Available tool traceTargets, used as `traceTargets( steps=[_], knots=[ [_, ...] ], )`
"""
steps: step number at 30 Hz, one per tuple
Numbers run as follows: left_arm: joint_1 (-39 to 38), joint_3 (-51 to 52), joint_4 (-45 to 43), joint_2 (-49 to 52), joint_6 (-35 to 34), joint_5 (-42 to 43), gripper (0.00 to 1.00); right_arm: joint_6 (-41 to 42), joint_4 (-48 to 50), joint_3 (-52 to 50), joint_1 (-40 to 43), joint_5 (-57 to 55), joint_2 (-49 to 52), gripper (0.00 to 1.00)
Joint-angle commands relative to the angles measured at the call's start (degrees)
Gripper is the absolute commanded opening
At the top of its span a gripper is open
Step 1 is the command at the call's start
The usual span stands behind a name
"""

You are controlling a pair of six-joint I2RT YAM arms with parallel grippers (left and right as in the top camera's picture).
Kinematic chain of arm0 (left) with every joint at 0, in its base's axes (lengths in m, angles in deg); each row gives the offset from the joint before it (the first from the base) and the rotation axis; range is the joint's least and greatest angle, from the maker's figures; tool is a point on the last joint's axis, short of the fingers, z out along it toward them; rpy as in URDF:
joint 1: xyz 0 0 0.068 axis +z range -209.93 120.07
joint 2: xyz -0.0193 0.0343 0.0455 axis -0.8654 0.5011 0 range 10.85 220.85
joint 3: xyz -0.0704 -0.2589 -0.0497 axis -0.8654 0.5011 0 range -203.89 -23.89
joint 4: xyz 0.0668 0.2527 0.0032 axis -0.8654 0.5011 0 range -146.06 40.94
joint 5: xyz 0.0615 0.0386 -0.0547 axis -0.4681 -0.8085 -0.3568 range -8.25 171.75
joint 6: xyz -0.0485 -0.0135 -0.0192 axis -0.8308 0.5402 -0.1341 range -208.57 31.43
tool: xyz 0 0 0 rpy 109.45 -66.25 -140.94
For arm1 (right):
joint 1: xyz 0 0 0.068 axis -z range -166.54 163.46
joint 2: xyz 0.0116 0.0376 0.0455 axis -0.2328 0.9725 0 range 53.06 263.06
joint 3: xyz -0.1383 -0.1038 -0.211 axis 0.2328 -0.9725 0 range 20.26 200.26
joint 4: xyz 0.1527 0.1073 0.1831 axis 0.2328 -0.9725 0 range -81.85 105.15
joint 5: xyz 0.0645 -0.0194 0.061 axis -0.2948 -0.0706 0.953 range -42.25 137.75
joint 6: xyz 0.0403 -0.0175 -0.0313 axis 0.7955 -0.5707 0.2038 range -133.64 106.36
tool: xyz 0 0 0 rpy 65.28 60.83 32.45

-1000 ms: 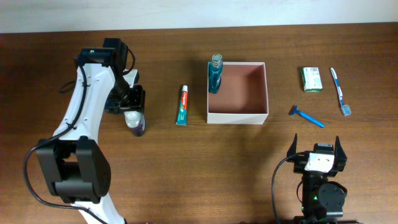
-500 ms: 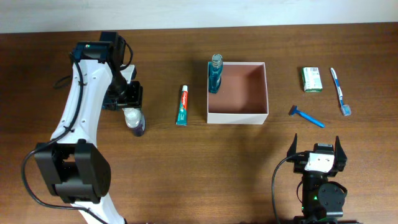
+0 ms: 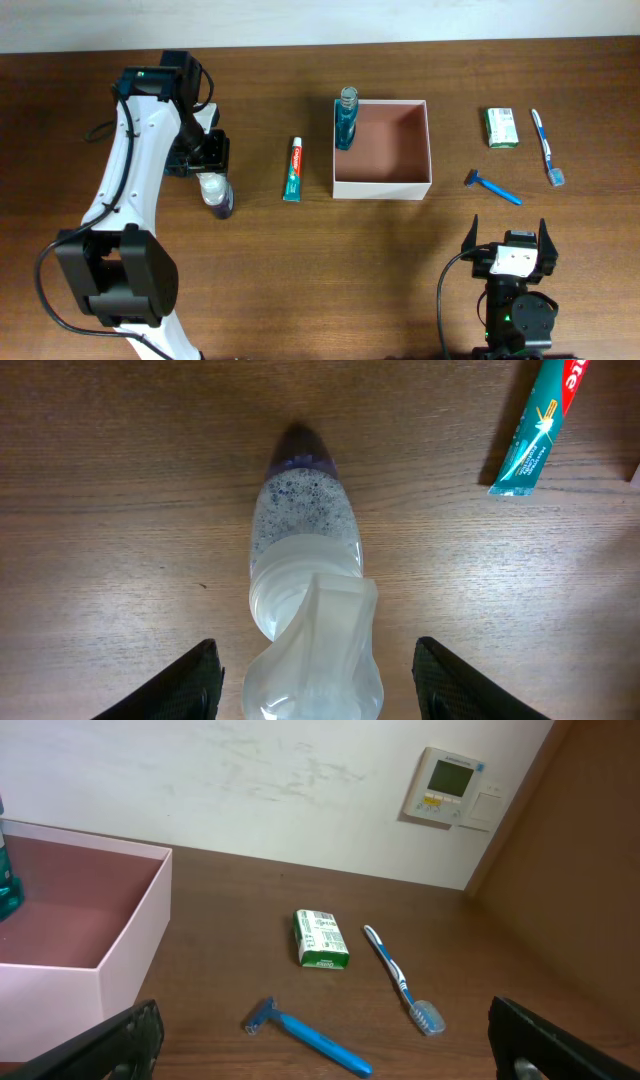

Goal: Pack container
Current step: 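Close the left gripper around the foam pump bottle's pump head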

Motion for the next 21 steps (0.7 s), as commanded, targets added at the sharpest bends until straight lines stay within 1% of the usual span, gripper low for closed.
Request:
traceTargets(
  steps=[1,21],
  knots=[
    [-0.17,-1.01,-0.28,-0.79,0.48,-0.22,0.63,0.24,-0.48,-0.26,-0.37,-1.14,-0.33,0.99],
    [-0.17,-0.98,-0.42,-0.04,0.48,-0.22,0.63,0.24,-0.48,-0.26,-0.37,-1.14,-0.33,0.99]
  ],
)
